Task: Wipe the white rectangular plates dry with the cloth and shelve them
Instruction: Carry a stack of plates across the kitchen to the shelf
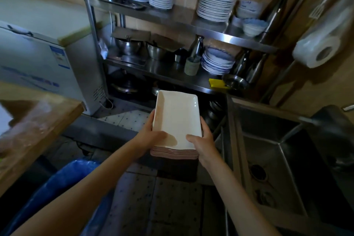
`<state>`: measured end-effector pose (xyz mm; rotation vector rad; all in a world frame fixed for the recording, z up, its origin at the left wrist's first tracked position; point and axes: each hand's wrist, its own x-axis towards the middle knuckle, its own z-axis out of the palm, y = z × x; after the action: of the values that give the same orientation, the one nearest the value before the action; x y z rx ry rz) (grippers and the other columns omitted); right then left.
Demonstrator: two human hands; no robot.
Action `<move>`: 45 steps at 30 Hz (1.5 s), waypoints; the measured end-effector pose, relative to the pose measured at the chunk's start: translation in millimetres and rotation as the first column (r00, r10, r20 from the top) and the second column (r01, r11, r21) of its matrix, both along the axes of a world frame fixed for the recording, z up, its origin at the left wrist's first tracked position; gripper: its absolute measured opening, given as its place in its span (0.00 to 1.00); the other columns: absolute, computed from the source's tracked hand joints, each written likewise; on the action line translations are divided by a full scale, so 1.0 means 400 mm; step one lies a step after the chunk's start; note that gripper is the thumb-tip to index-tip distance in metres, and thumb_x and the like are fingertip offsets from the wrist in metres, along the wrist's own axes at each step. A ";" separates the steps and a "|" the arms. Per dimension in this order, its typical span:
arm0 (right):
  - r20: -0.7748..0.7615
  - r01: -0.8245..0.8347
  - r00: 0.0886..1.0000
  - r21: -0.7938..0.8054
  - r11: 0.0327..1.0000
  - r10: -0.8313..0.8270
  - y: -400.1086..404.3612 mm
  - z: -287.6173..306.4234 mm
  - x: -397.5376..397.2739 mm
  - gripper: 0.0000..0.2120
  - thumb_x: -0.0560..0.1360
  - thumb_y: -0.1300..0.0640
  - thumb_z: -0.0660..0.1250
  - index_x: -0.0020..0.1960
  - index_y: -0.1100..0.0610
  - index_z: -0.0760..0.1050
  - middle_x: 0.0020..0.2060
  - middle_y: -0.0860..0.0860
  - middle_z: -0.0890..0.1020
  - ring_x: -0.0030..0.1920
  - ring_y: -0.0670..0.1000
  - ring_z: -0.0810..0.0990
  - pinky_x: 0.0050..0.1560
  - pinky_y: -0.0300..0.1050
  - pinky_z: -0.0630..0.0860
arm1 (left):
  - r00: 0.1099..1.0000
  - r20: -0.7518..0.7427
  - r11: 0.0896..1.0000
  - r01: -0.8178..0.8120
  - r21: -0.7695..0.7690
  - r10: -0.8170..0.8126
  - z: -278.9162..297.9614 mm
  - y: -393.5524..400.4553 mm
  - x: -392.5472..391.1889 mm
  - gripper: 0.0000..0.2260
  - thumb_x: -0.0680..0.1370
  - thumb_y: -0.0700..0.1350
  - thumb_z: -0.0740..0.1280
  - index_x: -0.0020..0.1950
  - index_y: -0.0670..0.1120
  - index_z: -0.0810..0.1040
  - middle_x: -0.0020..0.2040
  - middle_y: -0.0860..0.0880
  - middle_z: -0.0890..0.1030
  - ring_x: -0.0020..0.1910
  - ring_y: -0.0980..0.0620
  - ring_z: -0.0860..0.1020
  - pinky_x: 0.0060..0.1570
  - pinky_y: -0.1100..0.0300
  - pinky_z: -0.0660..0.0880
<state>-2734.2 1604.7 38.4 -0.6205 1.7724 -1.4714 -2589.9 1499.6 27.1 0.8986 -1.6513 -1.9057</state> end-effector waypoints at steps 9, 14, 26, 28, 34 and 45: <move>-0.001 0.052 0.999 -0.049 0.997 -0.052 -0.343 0.012 -0.189 0.37 0.70 0.72 0.65 0.73 0.49 0.62 0.62 0.52 0.75 0.57 0.52 0.76 0.57 0.54 0.77 | 0.999 -0.011 0.996 0.044 -0.073 -0.044 0.019 -0.345 -0.193 0.45 0.63 0.43 0.69 0.76 0.55 0.52 0.63 0.50 0.69 0.59 0.50 0.73 0.50 0.56 0.77; -0.004 0.114 0.993 -0.076 0.991 -0.115 -0.518 0.021 -0.277 0.36 0.69 0.73 0.65 0.73 0.51 0.64 0.60 0.52 0.77 0.55 0.51 0.77 0.57 0.54 0.77 | 0.990 -0.060 0.990 0.120 -0.080 -0.125 0.049 -0.531 -0.292 0.43 0.56 0.50 0.73 0.68 0.60 0.58 0.60 0.52 0.73 0.56 0.52 0.76 0.42 0.62 0.79; 0.020 0.234 0.972 -0.113 0.966 -0.233 -0.800 0.100 -0.567 0.35 0.70 0.74 0.64 0.70 0.48 0.65 0.54 0.52 0.77 0.53 0.53 0.77 0.51 0.50 0.78 | 0.979 -0.051 0.975 0.190 -0.113 -0.197 0.097 -0.847 -0.619 0.48 0.57 0.50 0.74 0.75 0.55 0.56 0.65 0.49 0.72 0.61 0.49 0.74 0.52 0.53 0.78; 0.006 0.227 0.973 -0.153 0.962 -0.229 -0.846 0.120 -0.633 0.33 0.70 0.75 0.64 0.66 0.46 0.67 0.50 0.49 0.78 0.53 0.53 0.77 0.52 0.51 0.78 | 0.975 -0.058 0.968 0.206 -0.147 -0.216 0.115 -0.894 -0.685 0.49 0.57 0.52 0.73 0.75 0.54 0.55 0.64 0.50 0.72 0.60 0.52 0.75 0.50 0.57 0.79; -0.049 0.219 0.972 -0.175 0.960 -0.231 -0.990 0.176 -0.828 0.33 0.69 0.75 0.64 0.70 0.54 0.66 0.59 0.56 0.77 0.57 0.55 0.77 0.57 0.53 0.76 | 0.974 -0.111 0.973 0.183 -0.144 -0.199 0.195 -1.020 -0.874 0.43 0.62 0.45 0.73 0.73 0.53 0.56 0.62 0.49 0.72 0.55 0.53 0.75 0.45 0.61 0.78; -0.018 0.243 0.968 -0.193 0.951 -0.251 -1.235 0.258 -1.040 0.31 0.69 0.76 0.64 0.66 0.54 0.69 0.54 0.54 0.78 0.53 0.54 0.78 0.57 0.54 0.76 | 0.968 -0.015 0.951 0.241 -0.195 -0.249 0.304 -1.273 -1.082 0.45 0.61 0.46 0.71 0.76 0.50 0.55 0.68 0.44 0.70 0.65 0.44 0.72 0.63 0.42 0.72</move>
<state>-3150.2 1110.8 141.7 -0.5424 1.8069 -1.8263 -3022.8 990.5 148.8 0.5982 -1.9597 -1.8641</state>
